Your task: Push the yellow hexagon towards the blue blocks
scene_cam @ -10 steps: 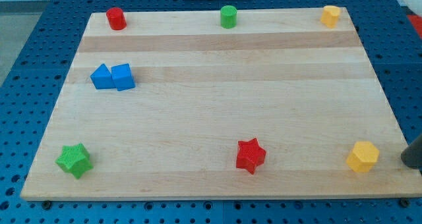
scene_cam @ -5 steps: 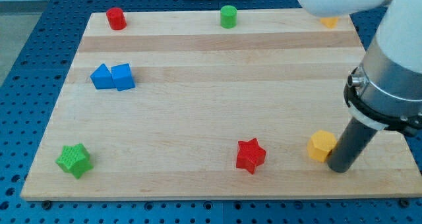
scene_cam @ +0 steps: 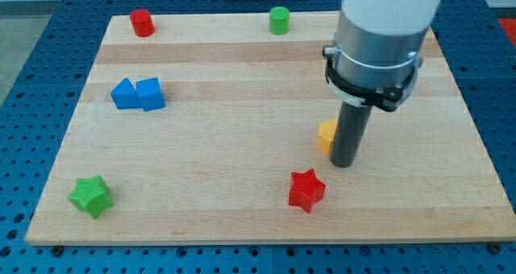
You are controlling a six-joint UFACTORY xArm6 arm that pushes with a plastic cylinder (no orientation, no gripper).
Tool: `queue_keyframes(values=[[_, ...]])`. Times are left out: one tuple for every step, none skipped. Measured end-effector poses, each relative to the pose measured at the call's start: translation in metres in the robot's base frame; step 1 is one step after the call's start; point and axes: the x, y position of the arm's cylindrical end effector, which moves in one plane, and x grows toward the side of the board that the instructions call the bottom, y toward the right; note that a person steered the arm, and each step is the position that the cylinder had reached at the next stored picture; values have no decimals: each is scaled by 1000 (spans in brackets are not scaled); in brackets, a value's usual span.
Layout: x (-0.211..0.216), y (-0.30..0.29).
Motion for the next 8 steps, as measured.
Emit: queue_keyframes(values=[[-26,-5],[-52,-6],[-76,-6],[-98,-9],[-108,-22],[-108,-47],[-106,-68],[-100,-77]])
